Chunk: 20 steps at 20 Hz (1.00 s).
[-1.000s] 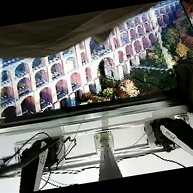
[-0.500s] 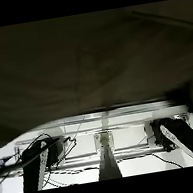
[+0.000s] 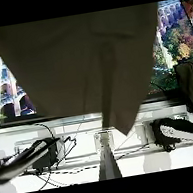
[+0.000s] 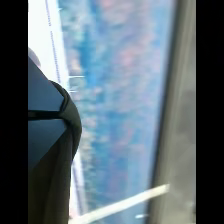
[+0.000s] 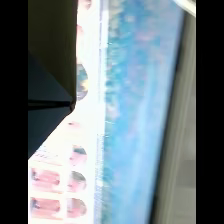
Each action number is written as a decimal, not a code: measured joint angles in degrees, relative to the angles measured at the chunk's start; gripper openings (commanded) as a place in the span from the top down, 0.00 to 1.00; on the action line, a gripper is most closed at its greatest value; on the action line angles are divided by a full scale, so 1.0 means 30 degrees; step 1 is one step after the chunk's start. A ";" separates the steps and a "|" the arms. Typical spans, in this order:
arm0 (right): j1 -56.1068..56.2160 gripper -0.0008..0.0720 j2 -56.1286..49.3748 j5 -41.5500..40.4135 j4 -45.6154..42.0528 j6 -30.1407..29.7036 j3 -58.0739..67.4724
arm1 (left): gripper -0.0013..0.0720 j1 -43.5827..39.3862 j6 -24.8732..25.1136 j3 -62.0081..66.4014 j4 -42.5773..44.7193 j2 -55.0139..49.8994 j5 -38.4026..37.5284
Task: Fold the clothes and pants, and hang the long-sleeved shirts on hangers.
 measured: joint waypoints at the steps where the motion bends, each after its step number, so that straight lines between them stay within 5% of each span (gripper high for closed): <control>1: 0.0000 0.98 -0.1333 0.0087 -0.0160 0.0007 -0.0102 | 0.97 -0.0153 -0.0066 0.0000 -0.0007 -0.1377 -0.0015; 5: -0.0109 0.98 -0.5537 0.0204 -0.0466 0.0087 -0.0270 | 0.97 -0.0750 -0.0131 -0.0007 -0.0073 -0.5632 0.0350; 11: -0.0801 0.98 -0.7803 0.0240 -0.0576 0.0743 -0.0321 | 0.97 -0.1107 -0.0182 -0.0007 0.0080 -0.7366 0.1027; 18: -0.1632 0.98 -0.8196 0.3534 -0.0124 0.1399 -0.1967 | 0.97 -0.1246 -0.2004 -0.0007 0.3687 -0.7883 -0.2732; 19: -0.1668 0.94 -0.8211 0.3752 0.0160 0.1450 -0.2506 | 0.97 -0.1260 -0.2157 -0.0007 0.4073 -0.8000 -0.3162; 20: -0.1705 0.73 -0.8225 0.3869 0.0459 0.1515 -0.3002 | 0.90 -0.1275 -0.2353 -0.0007 0.4313 -0.8123 -0.3483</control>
